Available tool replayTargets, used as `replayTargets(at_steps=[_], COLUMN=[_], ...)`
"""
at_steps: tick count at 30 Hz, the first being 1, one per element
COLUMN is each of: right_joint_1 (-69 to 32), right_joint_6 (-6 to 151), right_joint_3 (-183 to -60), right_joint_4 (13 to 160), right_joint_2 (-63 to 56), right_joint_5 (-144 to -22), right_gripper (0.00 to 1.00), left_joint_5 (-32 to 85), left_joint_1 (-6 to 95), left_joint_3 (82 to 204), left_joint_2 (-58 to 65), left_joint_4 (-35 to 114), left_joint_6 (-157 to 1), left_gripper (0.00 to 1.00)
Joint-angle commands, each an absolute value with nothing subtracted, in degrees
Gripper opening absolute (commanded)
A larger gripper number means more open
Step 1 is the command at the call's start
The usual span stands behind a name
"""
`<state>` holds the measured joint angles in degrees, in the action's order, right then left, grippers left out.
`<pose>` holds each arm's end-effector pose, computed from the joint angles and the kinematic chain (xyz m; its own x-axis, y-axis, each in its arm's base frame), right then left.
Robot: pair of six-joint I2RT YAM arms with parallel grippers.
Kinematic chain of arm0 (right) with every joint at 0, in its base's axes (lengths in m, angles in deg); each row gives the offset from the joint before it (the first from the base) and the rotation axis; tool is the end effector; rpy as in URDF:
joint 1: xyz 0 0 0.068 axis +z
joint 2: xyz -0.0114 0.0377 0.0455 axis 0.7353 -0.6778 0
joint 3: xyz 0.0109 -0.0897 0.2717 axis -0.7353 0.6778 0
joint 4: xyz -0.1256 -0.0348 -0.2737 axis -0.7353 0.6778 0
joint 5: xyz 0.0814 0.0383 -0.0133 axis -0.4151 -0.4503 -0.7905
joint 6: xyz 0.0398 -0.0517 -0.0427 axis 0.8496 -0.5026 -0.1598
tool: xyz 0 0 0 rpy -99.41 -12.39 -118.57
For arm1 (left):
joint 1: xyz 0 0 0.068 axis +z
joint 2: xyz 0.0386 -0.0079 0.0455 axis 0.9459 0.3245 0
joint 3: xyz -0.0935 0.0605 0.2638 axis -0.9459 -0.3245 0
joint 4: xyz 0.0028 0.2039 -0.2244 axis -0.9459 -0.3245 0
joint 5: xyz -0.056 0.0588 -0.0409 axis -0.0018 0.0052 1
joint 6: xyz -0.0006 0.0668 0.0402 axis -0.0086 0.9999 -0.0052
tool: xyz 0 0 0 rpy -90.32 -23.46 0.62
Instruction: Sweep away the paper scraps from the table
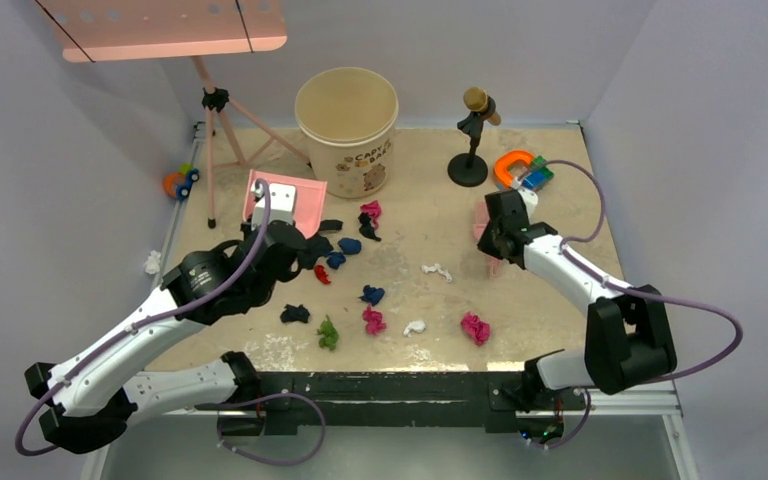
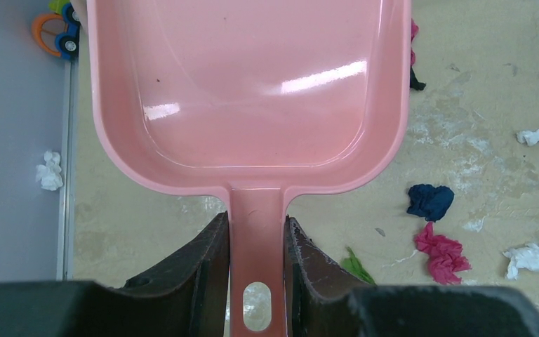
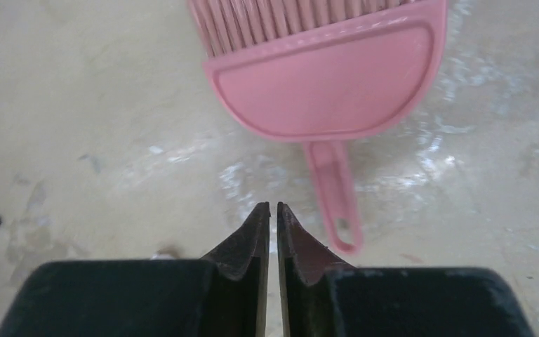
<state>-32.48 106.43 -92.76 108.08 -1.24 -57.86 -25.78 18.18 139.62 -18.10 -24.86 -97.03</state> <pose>0.3184 0.0643 0.1711 -0.6478 0.4729 -0.5972 0.4510 0.8699 0.1997 0.1582 -0.1320 0.3831 -0.5231 0.0904 -0.8475 0.0220 0.9955 0.0926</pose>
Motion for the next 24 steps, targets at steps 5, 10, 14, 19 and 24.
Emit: replayTargets(at_steps=[5,10,14,19,24], right_joint_1=[-24.1,-24.0,-24.2,-28.1,-32.4], right_joint_6=[97.5,99.1,98.9,99.4,98.6], right_joint_3=[-98.2,-97.6,-96.8,-96.8,-95.7], right_joint_4=[106.0,106.9,106.9,106.3,103.9], right_joint_2=[-0.1,0.1,-0.7,-4.9,-7.9], right_joint_5=[-61.0,-57.0,-53.7,-56.8,-61.5], right_gripper=[0.0,0.39,0.78,0.82,0.8], left_joint_5=[-26.1,-23.5,-21.7,-8.5,9.9], left_joint_1=[18.5,18.5,18.5,18.4,18.0], left_joint_3=[141.0,139.8,139.5,135.1,130.4], left_joint_2=[-16.4,-13.8,-11.9,-8.0,0.9], left_joint_4=[-23.0,-21.1,-20.2,-12.3,-0.4], left_joint_6=[-96.3,-96.8,-97.8,-100.7,-103.9], left_gripper=[0.0,0.0,0.0,0.0,0.0])
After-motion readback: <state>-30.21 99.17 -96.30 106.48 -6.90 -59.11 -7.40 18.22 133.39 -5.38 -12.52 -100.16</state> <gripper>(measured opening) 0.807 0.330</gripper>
